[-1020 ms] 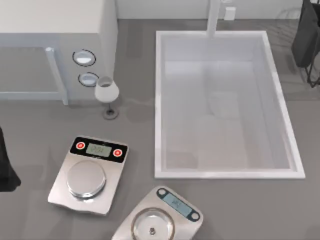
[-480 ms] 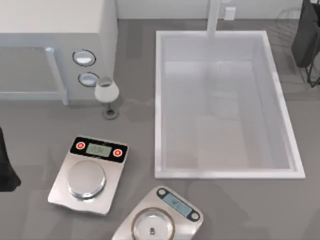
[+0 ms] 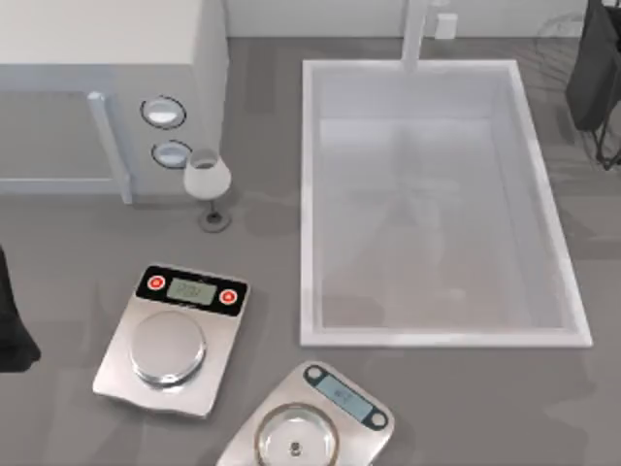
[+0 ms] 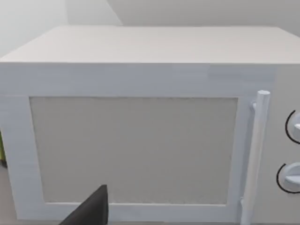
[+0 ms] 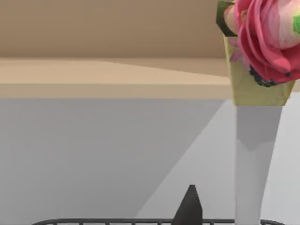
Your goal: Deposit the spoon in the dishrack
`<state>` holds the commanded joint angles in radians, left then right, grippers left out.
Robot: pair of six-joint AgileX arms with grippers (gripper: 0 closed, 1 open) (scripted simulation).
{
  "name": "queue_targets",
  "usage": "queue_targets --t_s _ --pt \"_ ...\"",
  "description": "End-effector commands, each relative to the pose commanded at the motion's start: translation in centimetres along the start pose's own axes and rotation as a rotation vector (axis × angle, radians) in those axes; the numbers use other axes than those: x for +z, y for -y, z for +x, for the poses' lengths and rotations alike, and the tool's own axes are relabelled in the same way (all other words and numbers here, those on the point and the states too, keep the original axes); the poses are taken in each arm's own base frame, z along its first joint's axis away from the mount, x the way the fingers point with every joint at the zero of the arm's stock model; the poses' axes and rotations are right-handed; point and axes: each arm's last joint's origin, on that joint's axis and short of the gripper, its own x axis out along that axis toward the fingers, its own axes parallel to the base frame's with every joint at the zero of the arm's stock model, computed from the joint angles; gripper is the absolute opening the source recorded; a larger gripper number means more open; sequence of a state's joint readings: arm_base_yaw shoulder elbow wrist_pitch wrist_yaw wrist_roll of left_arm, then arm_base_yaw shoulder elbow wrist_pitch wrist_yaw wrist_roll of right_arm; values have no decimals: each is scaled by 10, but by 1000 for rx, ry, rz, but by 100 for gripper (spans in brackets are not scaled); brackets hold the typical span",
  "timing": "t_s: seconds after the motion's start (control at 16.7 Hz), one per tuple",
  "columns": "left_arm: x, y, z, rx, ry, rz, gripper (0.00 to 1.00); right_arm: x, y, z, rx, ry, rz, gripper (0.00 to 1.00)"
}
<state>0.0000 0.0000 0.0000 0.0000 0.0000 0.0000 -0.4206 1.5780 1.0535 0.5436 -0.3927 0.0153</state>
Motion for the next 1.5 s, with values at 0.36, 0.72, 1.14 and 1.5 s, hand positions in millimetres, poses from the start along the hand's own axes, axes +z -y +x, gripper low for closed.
queue_targets --t_s 0.36,0.72,1.14,1.5 --pt "0 0 0 0 0 0 100 -73 -28 36 2 -10 6 0" --pt "0 0 0 0 0 0 100 -76 -29 37 2 -11 7 8" --pt "0 0 0 0 0 0 100 -76 -29 37 2 -11 7 60" --pt "0 0 0 0 0 0 100 -76 -29 37 2 -11 7 100"
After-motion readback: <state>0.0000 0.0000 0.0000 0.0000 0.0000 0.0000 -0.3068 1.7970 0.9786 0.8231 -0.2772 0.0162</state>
